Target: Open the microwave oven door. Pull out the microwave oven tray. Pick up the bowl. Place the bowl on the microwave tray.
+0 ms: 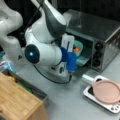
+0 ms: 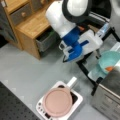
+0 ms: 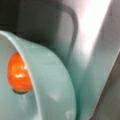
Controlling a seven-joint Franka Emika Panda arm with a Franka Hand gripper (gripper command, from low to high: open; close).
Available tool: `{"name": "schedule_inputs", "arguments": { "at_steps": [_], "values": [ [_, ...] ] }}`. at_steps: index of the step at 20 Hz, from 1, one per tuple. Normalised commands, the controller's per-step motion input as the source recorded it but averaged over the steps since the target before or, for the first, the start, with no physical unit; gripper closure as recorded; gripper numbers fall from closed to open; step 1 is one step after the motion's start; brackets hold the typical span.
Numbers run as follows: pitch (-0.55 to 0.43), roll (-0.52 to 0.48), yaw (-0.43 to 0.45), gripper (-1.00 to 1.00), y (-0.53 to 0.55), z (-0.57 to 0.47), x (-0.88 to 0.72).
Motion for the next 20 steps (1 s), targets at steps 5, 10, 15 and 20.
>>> {"name": "schedule_inputs", "arguments": {
  "at_steps": [5, 10, 15, 20],
  "values": [
    [0.257, 0.007, 0.002, -1.00, 0.30, 0.25, -0.33],
    [0.240, 0.012, 0.026, -1.00, 0.13, 0.20, -0.31],
    [0.221, 0.007, 0.005, -1.00, 0.11, 0.21, -0.29],
    [0.222, -0.003, -0.058, -1.00, 0.27, 0.29, -0.27]
  ]
}}
